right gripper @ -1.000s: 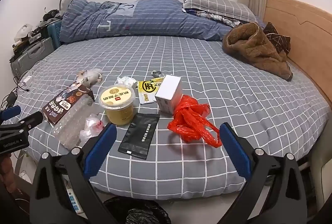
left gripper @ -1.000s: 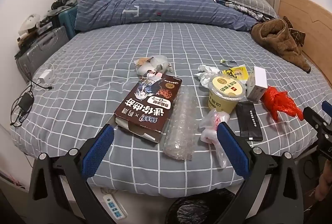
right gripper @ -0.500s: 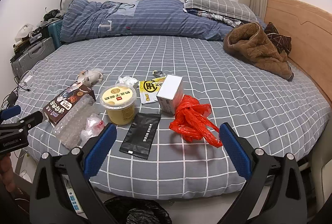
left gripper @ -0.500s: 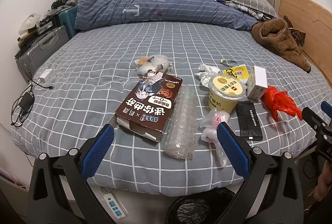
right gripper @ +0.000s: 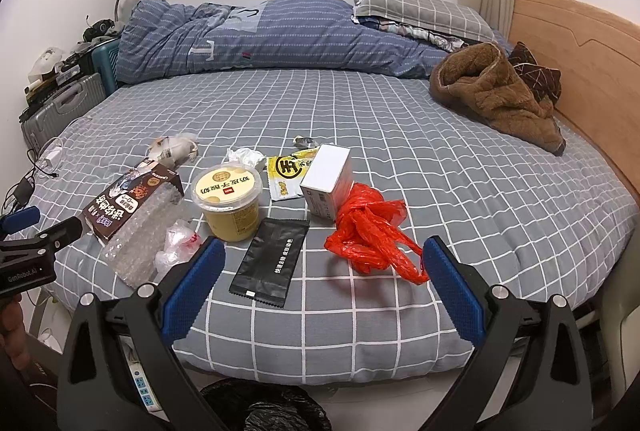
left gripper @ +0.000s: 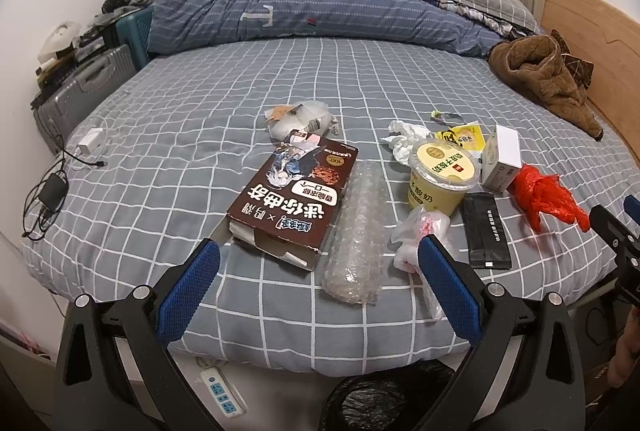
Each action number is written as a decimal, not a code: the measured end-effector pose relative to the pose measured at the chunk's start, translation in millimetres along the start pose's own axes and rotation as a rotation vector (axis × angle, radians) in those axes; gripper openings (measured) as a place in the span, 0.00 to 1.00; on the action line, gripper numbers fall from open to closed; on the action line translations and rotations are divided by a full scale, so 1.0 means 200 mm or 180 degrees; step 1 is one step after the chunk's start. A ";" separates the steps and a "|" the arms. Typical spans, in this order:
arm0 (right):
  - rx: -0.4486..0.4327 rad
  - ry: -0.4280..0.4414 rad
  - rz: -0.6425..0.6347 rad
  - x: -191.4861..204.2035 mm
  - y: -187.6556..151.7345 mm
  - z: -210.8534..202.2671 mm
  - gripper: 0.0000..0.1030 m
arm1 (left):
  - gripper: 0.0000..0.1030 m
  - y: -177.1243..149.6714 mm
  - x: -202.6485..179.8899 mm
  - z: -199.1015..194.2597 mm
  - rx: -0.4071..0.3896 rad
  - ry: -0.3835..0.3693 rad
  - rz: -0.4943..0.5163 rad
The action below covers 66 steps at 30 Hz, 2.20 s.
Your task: Collect trash
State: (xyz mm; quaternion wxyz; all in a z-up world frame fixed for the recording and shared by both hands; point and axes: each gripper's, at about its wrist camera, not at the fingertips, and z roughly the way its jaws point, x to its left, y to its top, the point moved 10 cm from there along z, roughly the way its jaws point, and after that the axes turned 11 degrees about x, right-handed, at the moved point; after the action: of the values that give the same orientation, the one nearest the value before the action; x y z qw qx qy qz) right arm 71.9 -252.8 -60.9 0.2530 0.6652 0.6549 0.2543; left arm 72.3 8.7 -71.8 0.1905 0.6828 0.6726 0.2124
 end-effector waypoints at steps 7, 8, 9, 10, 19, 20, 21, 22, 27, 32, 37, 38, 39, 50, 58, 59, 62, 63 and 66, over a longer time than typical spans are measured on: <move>0.0000 -0.0008 0.0000 -0.01 0.00 0.00 0.92 | 0.94 0.00 0.00 0.00 0.0000 0.0010 0.0010; 0.0000 -0.0010 0.0000 -0.01 0.01 0.00 0.92 | 0.94 0.00 0.00 0.00 -0.0001 0.0008 0.0009; 0.0001 -0.0013 -0.0002 -0.01 0.01 0.00 0.92 | 0.94 0.00 0.00 0.00 0.0003 0.0002 0.0005; 0.0000 -0.0017 -0.0001 -0.01 0.01 0.00 0.92 | 0.94 0.00 0.00 0.00 0.0006 0.0001 0.0004; -0.0001 -0.0020 -0.0002 -0.02 0.01 -0.01 0.92 | 0.94 0.00 0.00 0.00 0.0009 0.0004 0.0016; -0.0003 -0.0021 0.0001 -0.02 0.01 0.00 0.92 | 0.94 0.00 0.00 0.00 0.0006 0.0003 0.0015; -0.0002 -0.0018 0.0002 -0.02 0.01 0.00 0.92 | 0.94 0.00 0.00 0.00 0.0005 0.0003 0.0019; -0.0003 -0.0015 0.0004 -0.02 0.01 0.00 0.92 | 0.94 0.00 -0.01 0.00 0.0004 0.0005 0.0025; 0.0002 -0.0022 -0.0007 -0.02 0.01 0.00 0.92 | 0.94 0.00 -0.01 0.00 0.0005 0.0001 0.0026; -0.0001 -0.0035 -0.0013 -0.01 0.01 -0.01 0.92 | 0.94 0.00 0.00 -0.01 0.0009 0.0000 0.0026; 0.0000 -0.0036 -0.0009 -0.02 0.01 0.00 0.92 | 0.94 0.00 0.00 -0.01 0.0009 0.0002 0.0025; -0.0001 -0.0034 -0.0007 -0.01 0.01 0.00 0.92 | 0.94 0.00 0.00 -0.01 0.0008 0.0001 0.0025; -0.0002 -0.0035 -0.0007 -0.02 0.01 0.00 0.92 | 0.94 0.00 0.00 -0.01 0.0008 0.0001 0.0025; 0.0002 -0.0050 -0.0015 -0.04 0.02 0.00 0.92 | 0.94 0.00 0.00 -0.01 0.0017 0.0012 0.0028; 0.0010 -0.0075 -0.0030 -0.03 0.03 0.02 0.92 | 0.94 0.00 0.01 0.02 0.0067 0.0043 0.0026; 0.0013 -0.0088 -0.0037 -0.04 0.04 0.03 0.92 | 0.94 0.00 0.01 0.03 0.0078 0.0039 0.0019; 0.0032 -0.0120 -0.0071 -0.04 0.08 0.08 0.92 | 0.94 0.01 -0.01 0.08 0.0120 0.0026 0.0025; 0.0040 -0.0136 -0.0089 -0.05 0.10 0.11 0.92 | 0.94 0.02 -0.02 0.09 0.0131 0.0029 0.0033; 0.0088 -0.0164 -0.0067 -0.08 0.13 0.19 0.92 | 0.94 0.03 -0.06 0.15 0.0179 0.0026 0.0073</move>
State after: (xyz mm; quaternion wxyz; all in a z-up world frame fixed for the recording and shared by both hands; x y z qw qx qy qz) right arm 116.0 -269.0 -71.6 0.2632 0.6680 0.6586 0.2253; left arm 94.0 -1.8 -94.1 0.1660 0.6947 0.6713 0.1983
